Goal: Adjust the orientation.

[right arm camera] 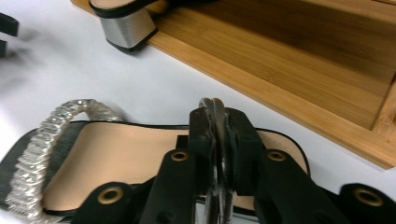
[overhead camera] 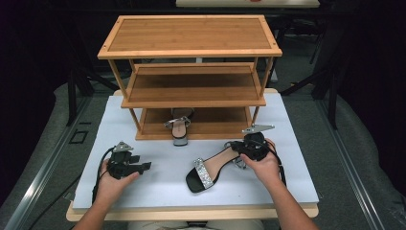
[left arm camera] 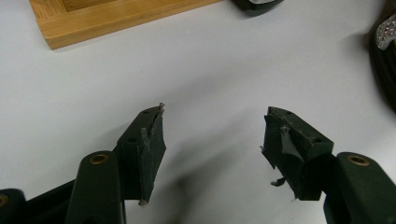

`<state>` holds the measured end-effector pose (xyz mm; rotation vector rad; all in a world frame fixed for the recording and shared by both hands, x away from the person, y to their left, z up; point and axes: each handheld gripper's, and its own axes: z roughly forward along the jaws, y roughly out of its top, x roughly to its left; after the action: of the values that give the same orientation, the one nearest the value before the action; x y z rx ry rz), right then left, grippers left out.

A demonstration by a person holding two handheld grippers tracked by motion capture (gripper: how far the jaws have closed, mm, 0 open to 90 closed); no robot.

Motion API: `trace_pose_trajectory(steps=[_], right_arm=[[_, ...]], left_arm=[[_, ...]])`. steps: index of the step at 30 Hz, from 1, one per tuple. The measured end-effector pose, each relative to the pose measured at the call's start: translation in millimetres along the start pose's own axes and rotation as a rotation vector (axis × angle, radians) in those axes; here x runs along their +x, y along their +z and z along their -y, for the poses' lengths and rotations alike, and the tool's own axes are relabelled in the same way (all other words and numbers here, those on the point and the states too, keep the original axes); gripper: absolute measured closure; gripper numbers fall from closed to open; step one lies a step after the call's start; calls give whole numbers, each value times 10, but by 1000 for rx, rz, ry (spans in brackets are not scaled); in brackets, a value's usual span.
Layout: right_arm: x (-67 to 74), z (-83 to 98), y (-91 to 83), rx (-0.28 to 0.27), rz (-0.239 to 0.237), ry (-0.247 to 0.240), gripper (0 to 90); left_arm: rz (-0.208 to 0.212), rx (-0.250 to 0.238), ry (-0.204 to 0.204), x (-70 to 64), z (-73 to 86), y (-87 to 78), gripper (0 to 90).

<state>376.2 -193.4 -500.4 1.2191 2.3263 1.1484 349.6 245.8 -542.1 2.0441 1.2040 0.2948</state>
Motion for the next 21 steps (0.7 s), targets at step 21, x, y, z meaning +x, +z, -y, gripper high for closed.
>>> trace_pose_trajectory(steps=[21], right_arm=[[220, 227, -891, -14, 41, -8, 844]], left_arm=[[1, -4, 1, 1, 2, -12, 379]])
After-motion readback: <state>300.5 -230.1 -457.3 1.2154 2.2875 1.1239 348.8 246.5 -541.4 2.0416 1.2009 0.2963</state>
